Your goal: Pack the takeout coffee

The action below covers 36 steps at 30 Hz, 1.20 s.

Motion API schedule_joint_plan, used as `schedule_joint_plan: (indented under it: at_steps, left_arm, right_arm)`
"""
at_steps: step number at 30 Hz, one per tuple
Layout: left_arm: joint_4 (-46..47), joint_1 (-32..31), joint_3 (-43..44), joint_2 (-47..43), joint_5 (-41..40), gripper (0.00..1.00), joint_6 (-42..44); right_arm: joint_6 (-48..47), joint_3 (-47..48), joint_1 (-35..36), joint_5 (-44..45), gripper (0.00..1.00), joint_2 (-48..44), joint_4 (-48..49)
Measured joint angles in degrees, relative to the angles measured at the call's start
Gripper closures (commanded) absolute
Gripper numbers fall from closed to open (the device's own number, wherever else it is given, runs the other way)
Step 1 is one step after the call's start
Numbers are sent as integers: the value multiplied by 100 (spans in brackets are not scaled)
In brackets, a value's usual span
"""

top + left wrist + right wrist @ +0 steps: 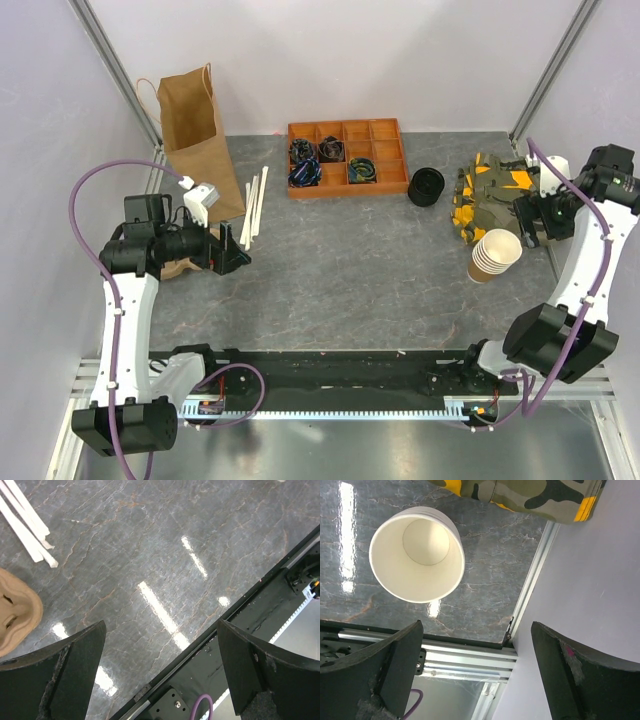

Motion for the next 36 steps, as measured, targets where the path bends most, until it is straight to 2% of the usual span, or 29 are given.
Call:
schedule_joint_plan:
  at_steps: [8, 13, 17, 23, 33, 36]
  left_arm:
    - [129, 0, 0, 15, 181, 1, -11]
    - [184, 0, -57, 11, 238, 1, -20]
    - [258, 0, -109, 13, 240, 1, -57]
    - [313, 0, -109, 13, 238, 1, -101]
    - [387, 0, -111, 26, 236, 1, -181]
    - [387, 0, -111, 26, 236, 1, -186]
  right_arm:
    - [-125, -42, 59, -365, 16, 20, -55]
    - [-50, -358, 599, -586, 26, 20, -74]
    - [85, -444, 1023, -697, 39, 31, -79]
    - [216, -603, 1178, -728, 46, 46, -66]
    - [358, -1281, 1362, -533, 48, 122, -70]
    - [382, -1381, 1375, -442, 52, 120, -33]
